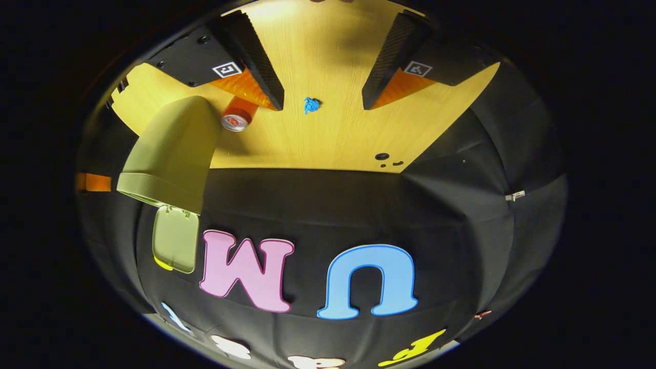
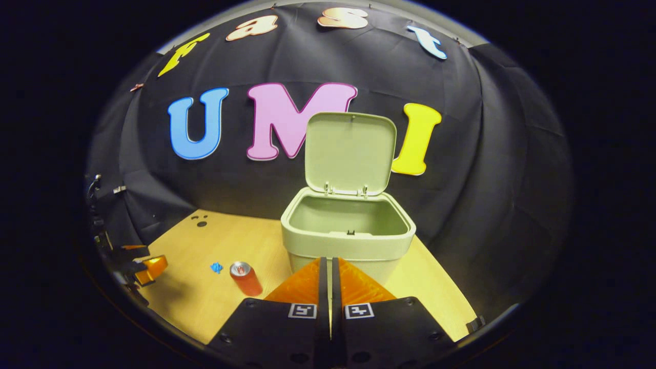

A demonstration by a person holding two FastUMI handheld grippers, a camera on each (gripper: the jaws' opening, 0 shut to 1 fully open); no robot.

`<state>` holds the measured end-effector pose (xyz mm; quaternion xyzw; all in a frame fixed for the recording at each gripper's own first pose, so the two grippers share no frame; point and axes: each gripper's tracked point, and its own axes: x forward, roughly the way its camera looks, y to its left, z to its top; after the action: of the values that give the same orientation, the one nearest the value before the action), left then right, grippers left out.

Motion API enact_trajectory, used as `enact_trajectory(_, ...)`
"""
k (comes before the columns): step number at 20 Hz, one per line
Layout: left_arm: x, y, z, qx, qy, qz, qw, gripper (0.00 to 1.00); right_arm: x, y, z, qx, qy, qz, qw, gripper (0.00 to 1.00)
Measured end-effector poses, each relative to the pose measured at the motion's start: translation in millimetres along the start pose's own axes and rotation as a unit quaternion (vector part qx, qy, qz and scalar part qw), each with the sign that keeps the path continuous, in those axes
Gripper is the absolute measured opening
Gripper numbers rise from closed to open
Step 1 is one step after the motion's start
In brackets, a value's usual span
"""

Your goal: Press the lid of the desktop garbage bin to open it, pick up the crumpled paper on the desktop and throw it into the bin, then pick up the pop can on the desktop and drop it into the bin, and finally close the garbage bin lid.

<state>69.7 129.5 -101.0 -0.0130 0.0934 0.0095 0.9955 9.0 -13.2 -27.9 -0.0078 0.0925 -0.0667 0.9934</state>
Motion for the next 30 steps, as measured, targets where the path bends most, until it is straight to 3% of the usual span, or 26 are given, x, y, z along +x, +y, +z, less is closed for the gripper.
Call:
enact_trajectory(2, 20, -1, -8, 0.003, 0.011, -0.002, 1.000, 0.98, 2, 4, -8, -0.001, 0.015, 0.014, 1.000, 0.06)
enact_trajectory(4, 41, -4, -15, 0.004, 0.022, -0.006, 1.000, 0.98, 3, 7, -16, -0.004, 0.029, 0.024, 0.999, 0.13)
enact_trajectory(5, 53, -6, -19, 0.002, 0.029, -0.009, 1.000, 0.98, 3, 9, -20, -0.005, 0.036, 0.030, 0.999, 0.23)
enact_trajectory(9, 98, -15, -35, -0.001, 0.054, -0.018, 0.998, 0.98, 1, 14, -39, -0.009, 0.062, 0.051, 0.997, 0.92)
enact_trajectory(10, 108, -16, -38, -0.001, 0.059, -0.019, 0.998, 0.99, 0, 13, -44, -0.010, 0.067, 0.051, 0.996, 0.96)
enact_trajectory(20, 182, -30, -84, 0.017, 0.118, -0.014, 0.993, 0.98, -2, 0, -85, -0.017, 0.131, 0.055, 0.990, 0.99)
enact_trajectory(30, 202, -23, -101, 0.024, 0.138, -0.006, 0.990, 0.92, 17, -10, -99, -0.012, 0.157, 0.049, 0.986, 0.99)
